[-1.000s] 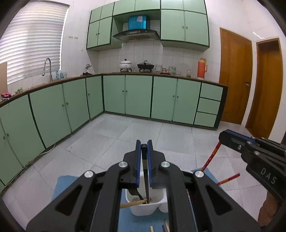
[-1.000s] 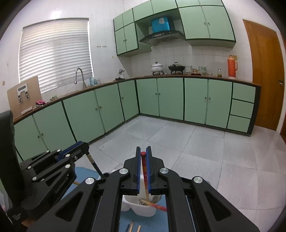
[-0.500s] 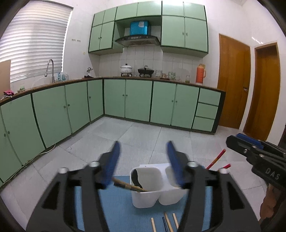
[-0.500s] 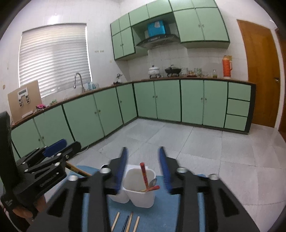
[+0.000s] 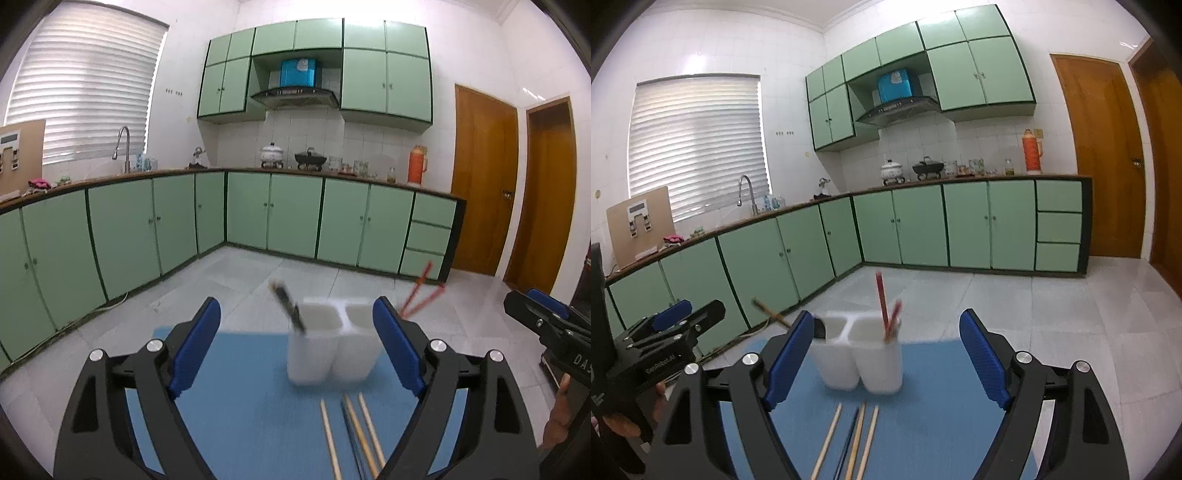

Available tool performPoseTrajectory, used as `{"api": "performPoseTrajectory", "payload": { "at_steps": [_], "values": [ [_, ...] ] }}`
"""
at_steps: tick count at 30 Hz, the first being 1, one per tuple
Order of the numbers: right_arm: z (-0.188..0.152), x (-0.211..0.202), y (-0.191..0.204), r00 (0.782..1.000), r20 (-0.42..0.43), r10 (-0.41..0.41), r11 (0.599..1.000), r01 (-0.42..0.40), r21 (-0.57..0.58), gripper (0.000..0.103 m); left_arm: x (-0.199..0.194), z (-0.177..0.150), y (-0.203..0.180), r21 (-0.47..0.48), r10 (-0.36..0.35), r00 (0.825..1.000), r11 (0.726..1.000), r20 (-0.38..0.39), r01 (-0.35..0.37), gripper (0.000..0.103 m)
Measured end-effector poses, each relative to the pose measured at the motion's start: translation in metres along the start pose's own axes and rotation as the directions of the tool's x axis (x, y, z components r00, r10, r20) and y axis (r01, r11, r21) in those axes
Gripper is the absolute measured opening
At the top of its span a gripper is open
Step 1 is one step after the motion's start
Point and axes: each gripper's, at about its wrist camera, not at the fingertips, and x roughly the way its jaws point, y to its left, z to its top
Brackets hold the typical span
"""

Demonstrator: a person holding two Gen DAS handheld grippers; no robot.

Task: Organize utensils
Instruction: 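Pull both open tools back from the holder toward the remaining chopsticks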

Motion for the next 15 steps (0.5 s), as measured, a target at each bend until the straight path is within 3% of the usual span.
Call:
{"api": "performPoseTrajectory", "payload": {
  "at_steps": [7,15],
  "values": [
    [-0.063,-0.021,0.005,0.993,-0.112,-0.021,1.0,0.024,0.02,0.078,-0.023,-0.065,0.004,0.007,0.004,0.989,1.0,-0.145,-0.003,0.082],
    [-0.133,-0.031,0.016,0.974,-0.222,-0.041,0.999,0.047,0.025,0.058,-0.034,-0.136,0.007,-0.003,0.01,0.958,1.0,-0.288,-0.011,0.071]
  ]
}}
